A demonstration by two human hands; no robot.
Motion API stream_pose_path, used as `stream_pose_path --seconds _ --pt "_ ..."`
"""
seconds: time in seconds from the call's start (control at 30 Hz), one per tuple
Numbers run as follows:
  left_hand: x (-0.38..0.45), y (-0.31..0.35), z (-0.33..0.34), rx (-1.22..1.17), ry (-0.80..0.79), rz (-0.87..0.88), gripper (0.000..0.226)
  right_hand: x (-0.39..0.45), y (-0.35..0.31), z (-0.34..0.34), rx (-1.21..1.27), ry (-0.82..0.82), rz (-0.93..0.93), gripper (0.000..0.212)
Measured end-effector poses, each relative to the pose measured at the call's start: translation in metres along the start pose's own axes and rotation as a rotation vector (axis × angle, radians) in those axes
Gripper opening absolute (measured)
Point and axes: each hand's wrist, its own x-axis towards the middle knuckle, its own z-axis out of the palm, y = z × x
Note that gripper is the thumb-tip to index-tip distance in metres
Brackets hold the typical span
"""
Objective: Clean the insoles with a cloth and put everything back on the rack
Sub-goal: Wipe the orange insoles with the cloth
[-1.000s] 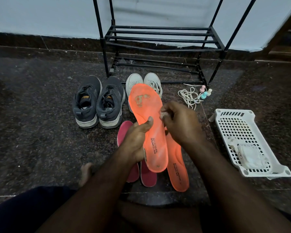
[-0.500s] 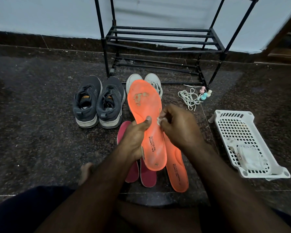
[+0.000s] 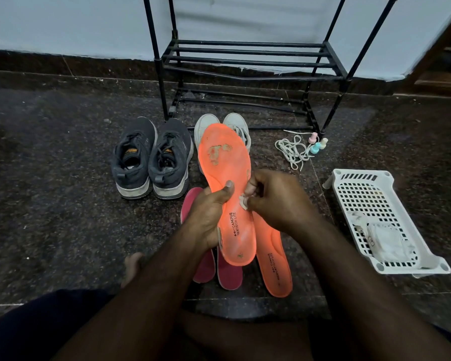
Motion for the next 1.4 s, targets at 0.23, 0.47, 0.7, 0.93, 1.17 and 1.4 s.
stream_pose_path --seconds 0.23,0.47,0.7,0.93,1.17,1.4 --pt "-0.002 0.0 0.001 0.02 -0.015 0.012 0.015 0.003 0.001 0.008 0.078 0.312 -0.038 0.017" --pt "0.004 0.002 -0.001 -0.046 0.028 0.039 0.016 -0.006 -0.006 0.006 0.011 -0.016 -0.023 0.014" --pt "0.004 -0.005 0.0 -0.05 0.044 0.035 0.016 -0.002 -0.011 0.019 -0.034 0.185 -0.058 0.008" --pt "0.007 -0.004 -0.003 -0.012 0.087 0.045 0.015 -0.007 -0.011 0.02 0.068 0.081 -0.038 0.012" --pt "0.009 -0.007 -0.004 -0.02 0.079 0.042 0.016 -0.009 -0.013 0.029 -0.014 0.033 -0.071 0.008" --pt "0.008 -0.003 -0.003 -0.027 0.068 0.037 0.015 -0.004 -0.008 0.025 0.027 0.193 -0.059 0.011"
